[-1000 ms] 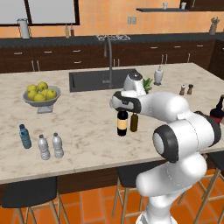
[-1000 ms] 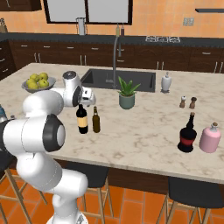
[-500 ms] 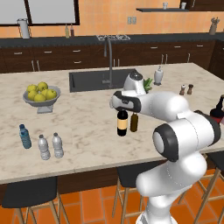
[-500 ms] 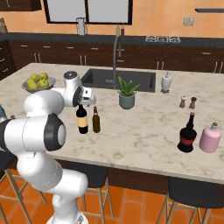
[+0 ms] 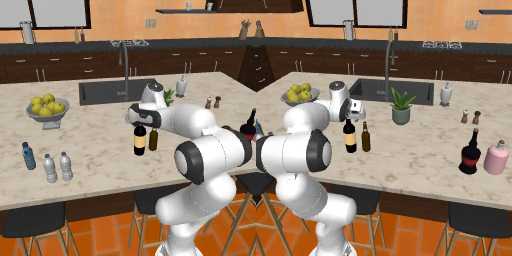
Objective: Move the plastic bottles in the middle to the plastics group, and the glass bottles in the middle to the glass group.
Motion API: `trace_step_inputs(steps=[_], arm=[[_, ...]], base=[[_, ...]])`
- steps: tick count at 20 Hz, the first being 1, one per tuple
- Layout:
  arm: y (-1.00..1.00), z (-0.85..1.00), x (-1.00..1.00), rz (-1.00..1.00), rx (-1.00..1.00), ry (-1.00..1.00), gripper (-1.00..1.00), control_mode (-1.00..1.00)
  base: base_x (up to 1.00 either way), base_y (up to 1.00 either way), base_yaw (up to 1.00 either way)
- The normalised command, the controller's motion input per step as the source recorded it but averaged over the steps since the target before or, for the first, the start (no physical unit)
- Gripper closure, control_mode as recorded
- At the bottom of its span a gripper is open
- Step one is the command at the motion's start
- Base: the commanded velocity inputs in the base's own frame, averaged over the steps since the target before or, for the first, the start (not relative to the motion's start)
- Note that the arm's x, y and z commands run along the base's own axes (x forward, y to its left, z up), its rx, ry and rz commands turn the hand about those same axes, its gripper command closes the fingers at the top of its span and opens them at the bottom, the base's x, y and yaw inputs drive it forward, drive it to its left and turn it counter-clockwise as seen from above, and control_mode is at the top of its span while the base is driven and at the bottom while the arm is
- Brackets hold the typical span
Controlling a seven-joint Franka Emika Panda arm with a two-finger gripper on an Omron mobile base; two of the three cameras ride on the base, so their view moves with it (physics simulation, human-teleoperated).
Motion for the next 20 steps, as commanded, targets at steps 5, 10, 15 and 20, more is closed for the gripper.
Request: trace_step_inputs(steps=[5, 10, 15, 20], arm=[[0.00, 0.00, 0.00, 0.00, 0.00, 0.00, 1.00, -1.00], [0.00, 0.00, 0.00, 0.00, 0.00, 0.00, 1.00, -1.00], [0.00, 0.03, -0.32, 0.00, 0.00, 0.00, 1.00, -1.00], [0.00, 0.25, -0.97, 0.00, 0.02, 0.00, 1.00, -1.00]], base=[[0.00, 0.00, 0.00], [0.00, 0.00, 0.00], [0.00, 0.00, 0.00], [0.00, 0.00, 0.00]])
